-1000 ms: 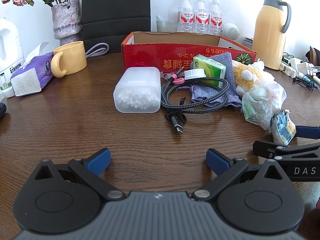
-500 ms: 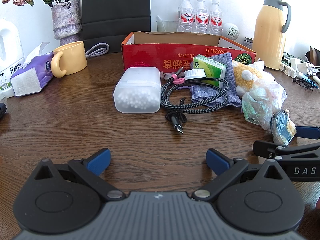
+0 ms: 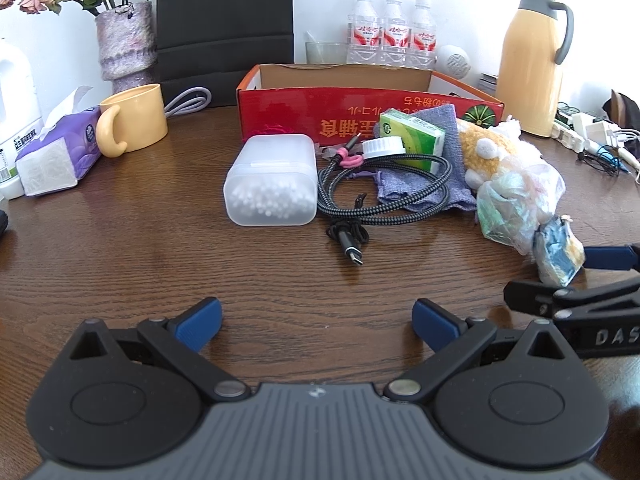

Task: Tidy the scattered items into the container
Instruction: 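Move the right gripper toward the blue patterned tissue pack, then grasp the blue tissue pack with the right gripper while the left approaches the white box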

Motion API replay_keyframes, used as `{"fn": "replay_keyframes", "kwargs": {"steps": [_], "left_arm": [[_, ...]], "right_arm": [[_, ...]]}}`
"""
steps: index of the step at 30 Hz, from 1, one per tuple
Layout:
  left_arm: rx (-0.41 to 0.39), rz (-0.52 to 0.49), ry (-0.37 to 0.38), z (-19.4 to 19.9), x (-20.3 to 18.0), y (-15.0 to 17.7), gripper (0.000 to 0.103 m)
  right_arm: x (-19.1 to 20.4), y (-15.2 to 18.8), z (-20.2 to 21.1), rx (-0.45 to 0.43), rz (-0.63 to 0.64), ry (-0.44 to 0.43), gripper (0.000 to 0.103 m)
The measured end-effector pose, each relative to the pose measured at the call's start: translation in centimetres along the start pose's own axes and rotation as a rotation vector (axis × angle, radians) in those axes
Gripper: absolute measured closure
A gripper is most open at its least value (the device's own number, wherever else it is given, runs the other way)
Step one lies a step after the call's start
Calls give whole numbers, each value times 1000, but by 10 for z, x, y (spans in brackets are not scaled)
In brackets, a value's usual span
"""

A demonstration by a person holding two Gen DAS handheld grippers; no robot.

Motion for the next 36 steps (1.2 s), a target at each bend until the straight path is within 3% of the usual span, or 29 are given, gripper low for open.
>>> {"fn": "replay_keyframes", "kwargs": {"steps": [5, 12, 15, 21, 23, 27, 36], "left_arm": [[-40, 10, 70, 4, 1, -13, 0], [-97, 9, 3, -1, 21, -49, 0], [-108, 25, 1, -9, 33, -68, 0], [-52, 66, 26, -48, 46, -94, 1], [-33, 64, 20, -58, 49, -95, 5], [13, 129, 73, -70, 59, -91, 34], [-59, 139, 5, -31, 68, -77, 36]], "right_arm": [[-4, -15, 15, -68, 27, -13, 3], [-2, -20, -1, -33, 82, 44, 13], [-7, -16, -4, -16, 55, 17, 25], [-23, -5, -4, 5, 4, 15, 38], [-28, -2, 0, 3, -13, 15, 40], [-33, 4, 7, 10, -26, -4, 41], [-8, 13, 18, 4, 15, -71, 41]]}}
Point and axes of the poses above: each gripper's, at about its wrist camera, not at the fingertips, and z roughly against the way its jaws point, x to its left, y to its underside, the point moved 7 cm from there along -z, roughly the way its jaws point, and after that the axes turned 7 degrees about x, right-handed, at the moved point
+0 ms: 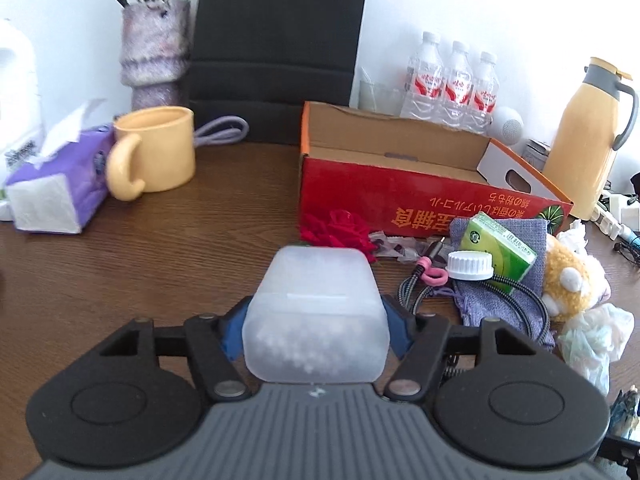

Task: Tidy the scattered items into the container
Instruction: 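Grasp the blue tissue pack with the right gripper while the left approaches the white box, then lift the tissue pack with the right gripper while the left grasps the white plastic box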

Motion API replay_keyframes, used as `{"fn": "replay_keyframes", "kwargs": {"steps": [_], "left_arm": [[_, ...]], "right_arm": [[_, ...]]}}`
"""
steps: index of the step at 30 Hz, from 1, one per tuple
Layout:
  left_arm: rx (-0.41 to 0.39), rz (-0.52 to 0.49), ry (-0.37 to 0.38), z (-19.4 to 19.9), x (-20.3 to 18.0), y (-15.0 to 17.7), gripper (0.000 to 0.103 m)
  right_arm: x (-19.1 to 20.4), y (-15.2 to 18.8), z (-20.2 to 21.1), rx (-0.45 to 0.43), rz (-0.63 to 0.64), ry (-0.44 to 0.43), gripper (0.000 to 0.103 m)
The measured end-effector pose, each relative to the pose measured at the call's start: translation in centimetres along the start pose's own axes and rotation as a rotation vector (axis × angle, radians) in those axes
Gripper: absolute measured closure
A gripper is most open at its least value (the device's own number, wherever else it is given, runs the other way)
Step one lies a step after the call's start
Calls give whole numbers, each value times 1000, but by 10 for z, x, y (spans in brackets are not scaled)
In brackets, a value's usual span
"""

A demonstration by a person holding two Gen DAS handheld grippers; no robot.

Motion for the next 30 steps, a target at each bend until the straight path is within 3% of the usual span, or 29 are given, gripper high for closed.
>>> {"fn": "replay_keyframes", "kwargs": {"steps": [4, 8, 13, 18, 22, 25, 27, 29, 30], "left_arm": [[9, 35, -3, 27, 7, 27, 37], [-30, 33, -25, 62, 6, 50, 37], [-36, -77, -22, 94, -17, 83, 37], [3, -182, 2, 89, -29, 104, 36], [39, -195, 4, 80, -28, 107, 35], [68, -201, 12, 71, -25, 104, 28], [72, -213, -8, 67, -22, 98, 19], [83, -229, -8, 63, -22, 94, 20], [83, -228, 3, 63, -22, 93, 31]], "right_arm": [[7, 1, 5, -9, 7, -16, 41], [17, 2, 16, -33, 20, -31, 41], [30, 7, 28, -47, 39, -46, 41], [40, 16, 34, -47, 51, -50, 41], [37, 20, 36, -40, 36, -32, 40], [32, 19, 37, -37, 25, -16, 40], [30, 18, 36, -33, 25, 0, 40], [28, 20, 34, -28, 23, 13, 40], [27, 21, 32, -22, 20, 13, 39]]}}
Point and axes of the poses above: each gripper's, at about its wrist camera, not at the fingertips, and z roughly against the way its jaws point, x to its left, y to its underside, the point moved 7 cm from there along -z, roughly the way its jaws point, and after that the axes turned 7 degrees about x, right-handed, at the moved point
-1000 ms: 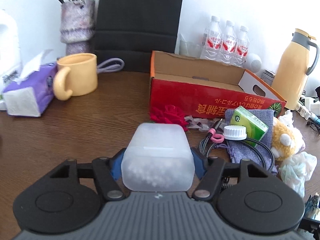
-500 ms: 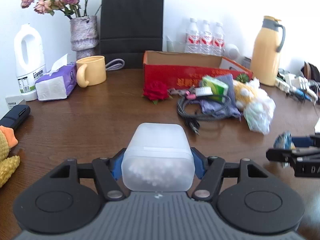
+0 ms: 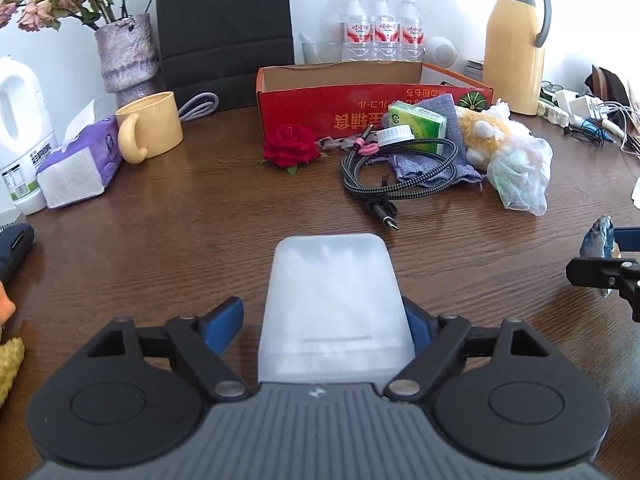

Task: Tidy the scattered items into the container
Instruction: 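Lift the tissue pack with the right gripper while the left grasps the white plastic box, then lower both held items into the cardboard box and open both grippers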

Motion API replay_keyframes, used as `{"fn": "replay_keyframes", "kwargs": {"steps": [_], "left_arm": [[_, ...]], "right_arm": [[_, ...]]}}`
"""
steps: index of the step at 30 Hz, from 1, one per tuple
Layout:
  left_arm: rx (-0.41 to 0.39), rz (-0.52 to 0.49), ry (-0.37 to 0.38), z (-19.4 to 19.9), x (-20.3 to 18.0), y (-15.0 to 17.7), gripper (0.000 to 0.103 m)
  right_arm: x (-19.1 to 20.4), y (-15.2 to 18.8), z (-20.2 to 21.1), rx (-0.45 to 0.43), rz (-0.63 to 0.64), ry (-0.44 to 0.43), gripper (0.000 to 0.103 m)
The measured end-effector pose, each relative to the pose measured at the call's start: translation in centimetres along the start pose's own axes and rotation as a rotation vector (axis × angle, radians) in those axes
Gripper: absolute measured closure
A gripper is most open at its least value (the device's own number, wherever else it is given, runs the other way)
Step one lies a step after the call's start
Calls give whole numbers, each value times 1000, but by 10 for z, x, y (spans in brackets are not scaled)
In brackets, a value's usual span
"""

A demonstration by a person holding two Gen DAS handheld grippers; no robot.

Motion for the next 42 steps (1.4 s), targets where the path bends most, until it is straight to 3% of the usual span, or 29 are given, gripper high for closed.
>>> {"fn": "replay_keyframes", "kwargs": {"steps": [3, 5, 6, 9, 10, 14, 21, 29, 32, 35, 42], "left_arm": [[1, 12, 25, -1, 0, -1, 36], [-8, 30, 21, 1, 2, -1, 37], [-14, 45, 21, 3, 2, 0, 37], [-61, 70, 6, 14, 0, 0, 37], [-78, 78, 2, 18, -2, -1, 37], [-135, 105, 20, 36, -6, -4, 37], [-247, 78, 9, 68, -19, -7, 38], [-261, 71, 50, 80, -27, -7, 38], [-271, 81, 107, 82, -26, -33, 38], [-323, 58, 115, 81, -25, -76, 38], [-396, 87, 128, 41, -18, -225, 38]], "right_arm": [[-3, 3, -5, 18, -11, 14, 37], [-4, 4, -5, 13, -11, 27, 26], [-5, 4, -5, 7, -12, 30, 25], [-6, 4, -7, 15, -23, 10, 30], [-6, 4, -9, 23, -28, 6, 38], [-4, 5, -9, 16, -26, 11, 44], [3, -1, 22, -83, -21, 6, 44], [1, -4, 45, -139, -45, 0, 44], [-3, -28, 50, -163, -21, 10, 44], [-15, -69, 51, -204, 1, 27, 44], [-58, -195, 5, -214, -2, 17, 44]]}}
Point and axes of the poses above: each gripper's, at about its wrist camera, not at the fingertips, and z roughly against the way its jaws point, x to its left, y to its underside, the point moved 7 cm from there along -z, roughly the way its jaws point, and after that the axes turned 7 degrees about x, right-handed, at the moved point
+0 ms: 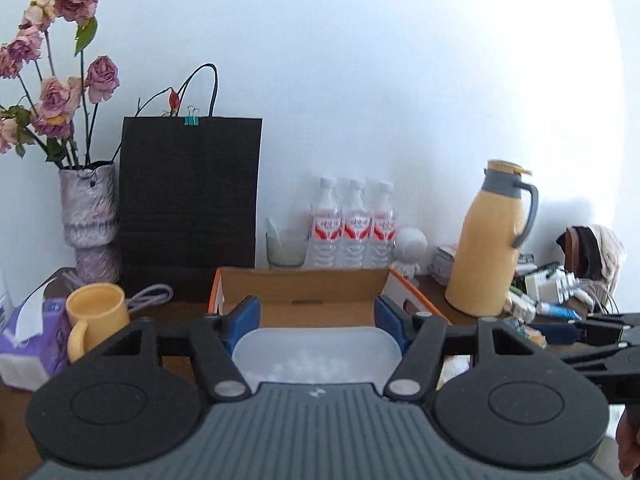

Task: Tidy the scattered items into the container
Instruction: 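Lower both held items into the cardboard box and open both grippers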

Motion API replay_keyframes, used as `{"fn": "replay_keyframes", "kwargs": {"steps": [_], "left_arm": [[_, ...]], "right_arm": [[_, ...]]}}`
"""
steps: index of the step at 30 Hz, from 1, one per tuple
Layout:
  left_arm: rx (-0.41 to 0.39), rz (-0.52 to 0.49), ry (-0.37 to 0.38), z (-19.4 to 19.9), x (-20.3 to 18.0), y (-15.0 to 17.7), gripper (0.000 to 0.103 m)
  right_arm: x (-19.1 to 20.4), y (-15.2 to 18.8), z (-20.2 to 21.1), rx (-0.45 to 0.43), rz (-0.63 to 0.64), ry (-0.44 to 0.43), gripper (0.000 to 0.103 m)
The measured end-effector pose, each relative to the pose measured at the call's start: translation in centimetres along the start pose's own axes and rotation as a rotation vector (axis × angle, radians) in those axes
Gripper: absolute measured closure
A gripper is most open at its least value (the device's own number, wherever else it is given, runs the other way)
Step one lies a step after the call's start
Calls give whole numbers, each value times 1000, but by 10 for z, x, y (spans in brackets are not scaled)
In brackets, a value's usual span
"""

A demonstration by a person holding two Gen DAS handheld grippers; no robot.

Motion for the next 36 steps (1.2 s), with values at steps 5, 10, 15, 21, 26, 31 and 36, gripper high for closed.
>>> {"fn": "replay_keyframes", "kwargs": {"steps": [5, 10, 15, 21, 26, 31, 36], "left_arm": [[21, -26, -71, -101, 10, -67, 38], [141, 13, -118, -210, 39, -81, 38], [259, 24, -189, -287, 69, -64, 38], [405, 10, -216, -330, 82, -37, 74], [411, -17, -228, -342, 85, -27, 49], [431, -7, -215, -338, 82, -37, 27], [486, 83, -160, -318, 85, -44, 3]], "right_arm": [[-33, -71, -82, 75, -60, -63, 44], [-63, -111, -167, 179, -187, -133, 44], [-75, -112, -245, 303, -159, -79, 44], [-86, -95, -303, 416, -150, -30, 44], [-82, -83, -330, 464, -117, -15, 41], [-85, -86, -334, 489, -147, 11, 28], [-86, -94, -316, 533, -144, 27, 9]]}}
Point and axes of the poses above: each gripper's, at about its wrist camera, not at the fingertips, and z roughly against the way its jaws point, x to its left, y to its underside, the point moved 7 cm from there along -z, roughly the way its jaws point, and after that the axes turned 7 degrees about x, right-handed, at the moved point
